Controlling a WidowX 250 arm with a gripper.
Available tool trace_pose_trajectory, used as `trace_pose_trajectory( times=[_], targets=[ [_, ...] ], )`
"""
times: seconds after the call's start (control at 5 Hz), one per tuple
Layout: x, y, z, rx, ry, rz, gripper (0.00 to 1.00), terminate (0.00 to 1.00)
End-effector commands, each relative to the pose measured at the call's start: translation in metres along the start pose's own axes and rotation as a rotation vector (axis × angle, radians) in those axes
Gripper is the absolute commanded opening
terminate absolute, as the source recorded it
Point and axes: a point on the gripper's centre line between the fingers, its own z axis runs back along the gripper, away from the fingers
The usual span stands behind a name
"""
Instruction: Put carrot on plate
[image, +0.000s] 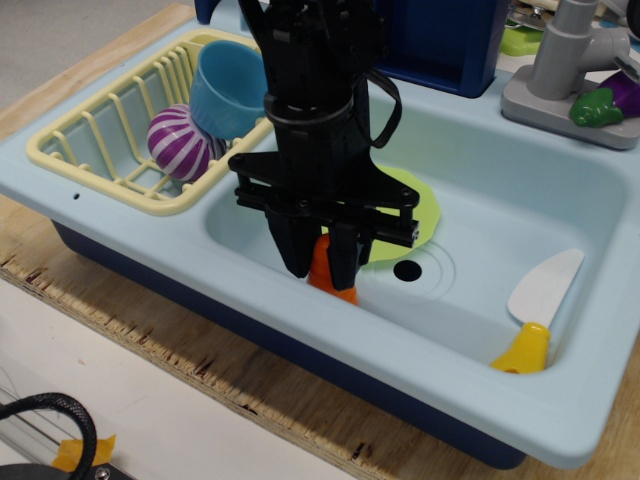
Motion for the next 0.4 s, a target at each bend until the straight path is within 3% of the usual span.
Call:
trace_pose_trajectory(
  times=[0.0,0.2],
  targets=[
    [0.010,0.002,0.026,0.044,-0.042,-0.025,0.00,0.00],
    [0.028,0.003,0.050,0.094,-0.066,-0.065,0.00,0.00]
  ],
)
